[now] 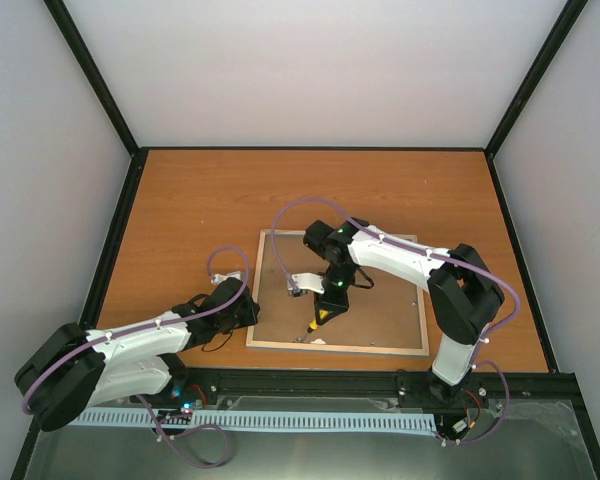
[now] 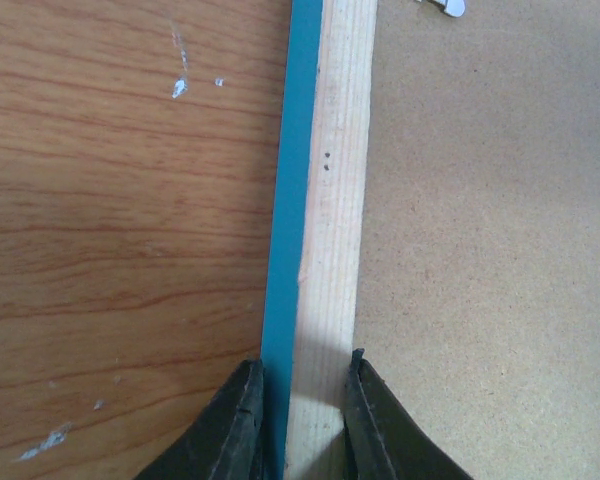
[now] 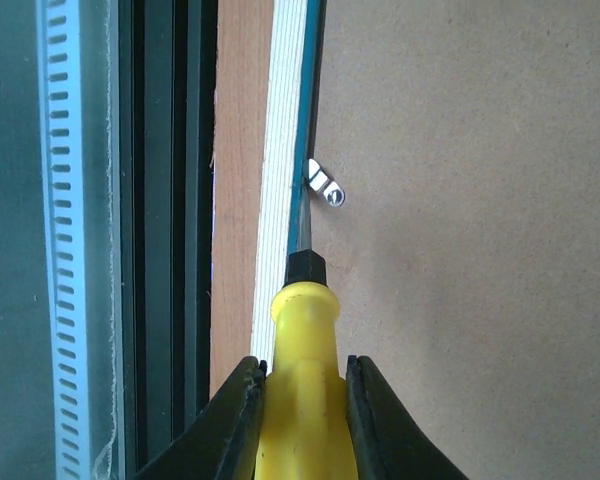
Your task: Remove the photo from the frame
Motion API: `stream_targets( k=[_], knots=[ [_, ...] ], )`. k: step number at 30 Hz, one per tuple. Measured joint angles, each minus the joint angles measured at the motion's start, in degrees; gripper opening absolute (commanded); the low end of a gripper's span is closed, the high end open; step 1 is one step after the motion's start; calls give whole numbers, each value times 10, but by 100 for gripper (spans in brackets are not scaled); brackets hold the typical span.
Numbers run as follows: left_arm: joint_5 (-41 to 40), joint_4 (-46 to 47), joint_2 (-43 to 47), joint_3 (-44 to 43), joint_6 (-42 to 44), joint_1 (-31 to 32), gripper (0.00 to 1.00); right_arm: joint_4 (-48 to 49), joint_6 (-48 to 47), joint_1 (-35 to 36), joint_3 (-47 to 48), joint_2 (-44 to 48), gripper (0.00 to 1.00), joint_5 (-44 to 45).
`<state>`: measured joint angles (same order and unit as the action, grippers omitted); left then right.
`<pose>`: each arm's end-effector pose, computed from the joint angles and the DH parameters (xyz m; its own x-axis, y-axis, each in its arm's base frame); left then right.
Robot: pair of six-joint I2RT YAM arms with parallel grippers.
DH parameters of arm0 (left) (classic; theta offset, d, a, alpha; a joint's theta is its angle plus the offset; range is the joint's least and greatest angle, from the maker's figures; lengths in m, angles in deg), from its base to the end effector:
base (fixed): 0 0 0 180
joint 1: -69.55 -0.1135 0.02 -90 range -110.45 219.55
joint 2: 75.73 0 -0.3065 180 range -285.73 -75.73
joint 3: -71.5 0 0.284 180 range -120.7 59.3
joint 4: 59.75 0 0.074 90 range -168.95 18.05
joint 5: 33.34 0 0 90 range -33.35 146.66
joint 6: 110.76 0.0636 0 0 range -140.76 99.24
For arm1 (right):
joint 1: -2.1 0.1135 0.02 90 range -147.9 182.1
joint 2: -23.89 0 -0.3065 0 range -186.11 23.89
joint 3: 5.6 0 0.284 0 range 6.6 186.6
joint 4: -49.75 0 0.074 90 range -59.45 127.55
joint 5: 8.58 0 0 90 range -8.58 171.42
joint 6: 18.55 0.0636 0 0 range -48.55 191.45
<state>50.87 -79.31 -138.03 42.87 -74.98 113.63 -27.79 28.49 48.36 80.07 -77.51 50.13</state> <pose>0.1453 -0.1318 0.1175 -0.8627 -0.2881 -0.4155 -0.0875 0.8945 -0.4384 0.2158 0.2733 0.2088 -0.0984 -0.9451 -0.3116 -0.9072 -0.0435 0.4183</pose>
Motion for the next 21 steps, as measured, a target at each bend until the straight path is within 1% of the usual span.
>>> stream_targets(
  k=[10,18,21],
  knots=[
    [0,0,0,0,0,0,1,28,27,-1,29,-15,3,-2],
    [0,1,1,1,0,0,1,30,30,-6,30,-16,3,8],
    [0,1,1,1,0,0,1,28,33,-18,30,-9,3,12]
  ],
)
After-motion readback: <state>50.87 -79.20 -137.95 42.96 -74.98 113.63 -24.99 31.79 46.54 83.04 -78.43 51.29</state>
